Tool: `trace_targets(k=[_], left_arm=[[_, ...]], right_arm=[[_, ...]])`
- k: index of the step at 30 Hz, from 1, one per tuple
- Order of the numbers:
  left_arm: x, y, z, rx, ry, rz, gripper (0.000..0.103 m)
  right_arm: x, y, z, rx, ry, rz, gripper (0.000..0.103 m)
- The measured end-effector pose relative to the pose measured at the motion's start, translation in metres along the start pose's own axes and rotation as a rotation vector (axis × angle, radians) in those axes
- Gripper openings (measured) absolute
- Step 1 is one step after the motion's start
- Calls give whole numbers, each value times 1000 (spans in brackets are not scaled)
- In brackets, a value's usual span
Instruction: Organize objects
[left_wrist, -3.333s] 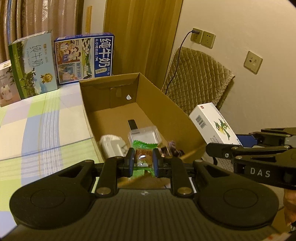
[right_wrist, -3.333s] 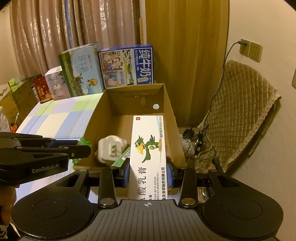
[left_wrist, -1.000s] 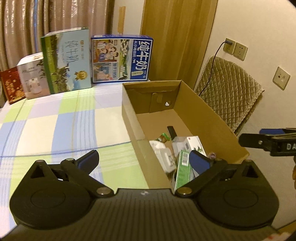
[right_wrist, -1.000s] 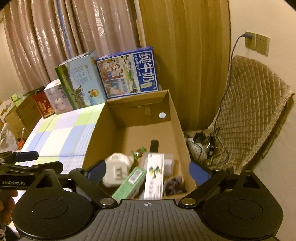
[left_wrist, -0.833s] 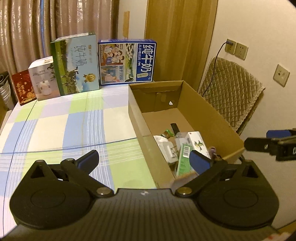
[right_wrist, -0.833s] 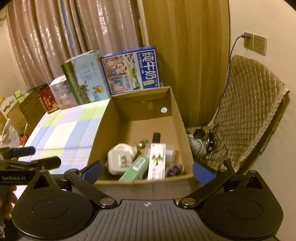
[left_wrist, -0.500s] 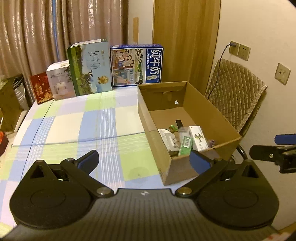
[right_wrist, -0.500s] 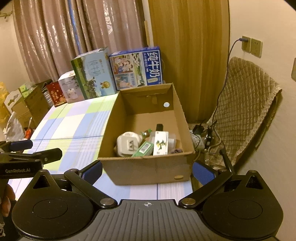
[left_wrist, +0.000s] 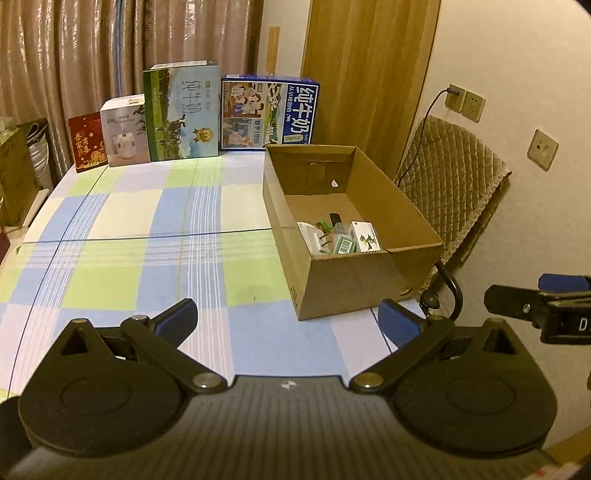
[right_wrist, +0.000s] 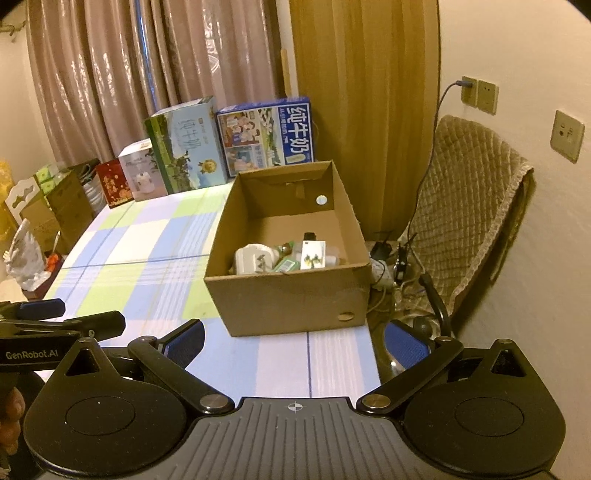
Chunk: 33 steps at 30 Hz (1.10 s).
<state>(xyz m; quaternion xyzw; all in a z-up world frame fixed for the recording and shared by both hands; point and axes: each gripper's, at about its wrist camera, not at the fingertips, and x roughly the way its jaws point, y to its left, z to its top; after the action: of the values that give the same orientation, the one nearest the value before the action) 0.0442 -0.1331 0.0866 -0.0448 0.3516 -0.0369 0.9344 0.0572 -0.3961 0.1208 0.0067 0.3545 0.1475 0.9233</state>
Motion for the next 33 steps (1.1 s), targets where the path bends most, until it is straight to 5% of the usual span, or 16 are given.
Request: trace_targets(k=[33], left_arm=[[-17, 5, -11, -8, -7, -1, 102]], right_arm=[[-3, 8, -15, -7, -2, -30, 101]])
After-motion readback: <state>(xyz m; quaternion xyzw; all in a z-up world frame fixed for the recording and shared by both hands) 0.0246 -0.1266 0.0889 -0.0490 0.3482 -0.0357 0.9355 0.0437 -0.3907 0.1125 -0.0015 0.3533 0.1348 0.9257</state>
